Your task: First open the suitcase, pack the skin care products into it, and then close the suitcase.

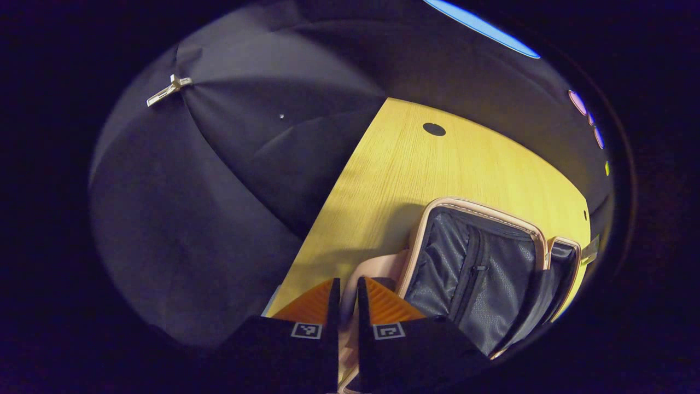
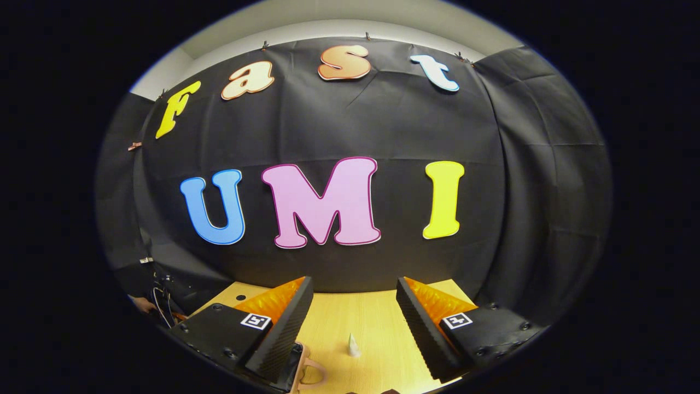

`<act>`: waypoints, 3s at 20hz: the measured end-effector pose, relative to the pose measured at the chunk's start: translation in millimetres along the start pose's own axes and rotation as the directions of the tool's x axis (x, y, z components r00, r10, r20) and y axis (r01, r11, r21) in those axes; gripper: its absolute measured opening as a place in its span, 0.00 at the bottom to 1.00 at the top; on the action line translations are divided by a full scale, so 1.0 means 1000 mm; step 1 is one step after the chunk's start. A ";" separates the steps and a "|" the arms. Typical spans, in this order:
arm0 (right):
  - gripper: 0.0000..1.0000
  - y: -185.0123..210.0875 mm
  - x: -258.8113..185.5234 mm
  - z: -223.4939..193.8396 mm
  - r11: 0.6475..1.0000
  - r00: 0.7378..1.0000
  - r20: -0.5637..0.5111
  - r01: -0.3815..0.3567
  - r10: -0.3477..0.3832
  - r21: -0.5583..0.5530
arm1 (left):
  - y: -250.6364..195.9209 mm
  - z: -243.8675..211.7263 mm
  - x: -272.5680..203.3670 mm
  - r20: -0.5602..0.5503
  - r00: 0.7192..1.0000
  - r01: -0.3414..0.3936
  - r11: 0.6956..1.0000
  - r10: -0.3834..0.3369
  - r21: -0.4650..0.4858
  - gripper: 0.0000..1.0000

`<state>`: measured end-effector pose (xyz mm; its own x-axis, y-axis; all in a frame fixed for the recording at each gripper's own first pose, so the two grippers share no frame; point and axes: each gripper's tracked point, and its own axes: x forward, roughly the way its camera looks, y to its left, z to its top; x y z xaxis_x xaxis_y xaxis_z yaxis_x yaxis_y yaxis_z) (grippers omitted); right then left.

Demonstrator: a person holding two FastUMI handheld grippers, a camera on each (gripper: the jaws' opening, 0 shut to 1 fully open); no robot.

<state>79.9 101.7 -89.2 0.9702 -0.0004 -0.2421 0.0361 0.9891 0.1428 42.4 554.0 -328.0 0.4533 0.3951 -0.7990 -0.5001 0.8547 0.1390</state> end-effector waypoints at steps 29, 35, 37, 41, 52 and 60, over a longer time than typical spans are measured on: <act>0.95 -0.160 0.029 -0.076 0.997 0.996 -0.067 -0.065 0.062 -0.037 | -0.614 -0.109 -0.176 0.050 0.742 0.583 0.680 -0.669 0.445 0.97; 0.96 -0.213 0.032 -0.130 0.999 0.982 -0.185 -0.031 0.028 -0.016 | -0.657 -0.107 -0.075 0.022 0.846 0.489 0.792 -0.532 0.366 0.97; 0.97 -0.225 0.034 -0.151 1.000 0.974 -0.225 -0.025 0.020 -0.018 | -0.670 -0.106 -0.059 0.006 0.838 0.504 0.776 -0.546 0.379 1.00; 0.97 -0.228 0.042 -0.196 0.999 0.953 -0.301 -0.040 0.039 0.002 | -0.673 -0.106 -0.056 -0.002 0.839 0.501 0.771 -0.544 0.392 0.43; 0.98 -0.232 0.110 -0.362 0.999 0.827 -0.560 -0.042 0.053 0.033 | -0.610 -0.091 -0.170 0.049 0.811 0.518 0.753 -0.584 0.406 0.44; 0.29 -0.200 0.122 -0.359 0.991 0.828 -0.550 -0.051 0.110 0.121 | -0.471 -0.107 -0.200 -0.003 0.892 0.422 0.831 -0.452 0.362 0.44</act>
<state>105.1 -43.5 -491.5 0.6756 0.1890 -0.7126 0.0151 0.9628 0.2697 107.8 36.4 -296.3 0.6280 -0.0349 -0.7775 0.0429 0.9990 -0.0102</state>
